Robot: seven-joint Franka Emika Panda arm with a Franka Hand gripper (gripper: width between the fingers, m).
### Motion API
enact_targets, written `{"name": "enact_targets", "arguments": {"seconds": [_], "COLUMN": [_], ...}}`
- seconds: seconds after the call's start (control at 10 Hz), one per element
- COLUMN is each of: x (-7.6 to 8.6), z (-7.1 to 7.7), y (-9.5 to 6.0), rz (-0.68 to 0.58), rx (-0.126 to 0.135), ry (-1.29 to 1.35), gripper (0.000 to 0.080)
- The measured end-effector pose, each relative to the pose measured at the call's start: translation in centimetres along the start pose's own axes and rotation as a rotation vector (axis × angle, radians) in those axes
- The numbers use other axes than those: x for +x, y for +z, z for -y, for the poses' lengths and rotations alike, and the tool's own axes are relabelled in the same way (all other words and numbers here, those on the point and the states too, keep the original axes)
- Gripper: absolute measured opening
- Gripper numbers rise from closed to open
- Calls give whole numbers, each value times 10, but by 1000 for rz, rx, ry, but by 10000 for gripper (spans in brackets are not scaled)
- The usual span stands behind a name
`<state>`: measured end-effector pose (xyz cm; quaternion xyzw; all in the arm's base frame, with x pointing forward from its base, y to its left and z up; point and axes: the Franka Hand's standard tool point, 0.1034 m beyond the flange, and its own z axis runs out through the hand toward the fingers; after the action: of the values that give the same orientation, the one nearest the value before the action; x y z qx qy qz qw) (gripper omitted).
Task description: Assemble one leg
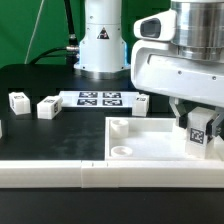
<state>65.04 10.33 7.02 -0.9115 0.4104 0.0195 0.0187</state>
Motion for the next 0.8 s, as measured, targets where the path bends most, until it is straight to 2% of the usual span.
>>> {"name": "enact_targets", "arguments": {"seconds": [0.1, 0.5, 0.8], "x": [0, -5, -5], "z": [-2, -8, -10], "y": [0, 1, 0], "rz": [-2, 1, 23], "rx": [-2, 25, 22], "ry": [131, 628, 848], "gripper": [290, 290, 290]}}
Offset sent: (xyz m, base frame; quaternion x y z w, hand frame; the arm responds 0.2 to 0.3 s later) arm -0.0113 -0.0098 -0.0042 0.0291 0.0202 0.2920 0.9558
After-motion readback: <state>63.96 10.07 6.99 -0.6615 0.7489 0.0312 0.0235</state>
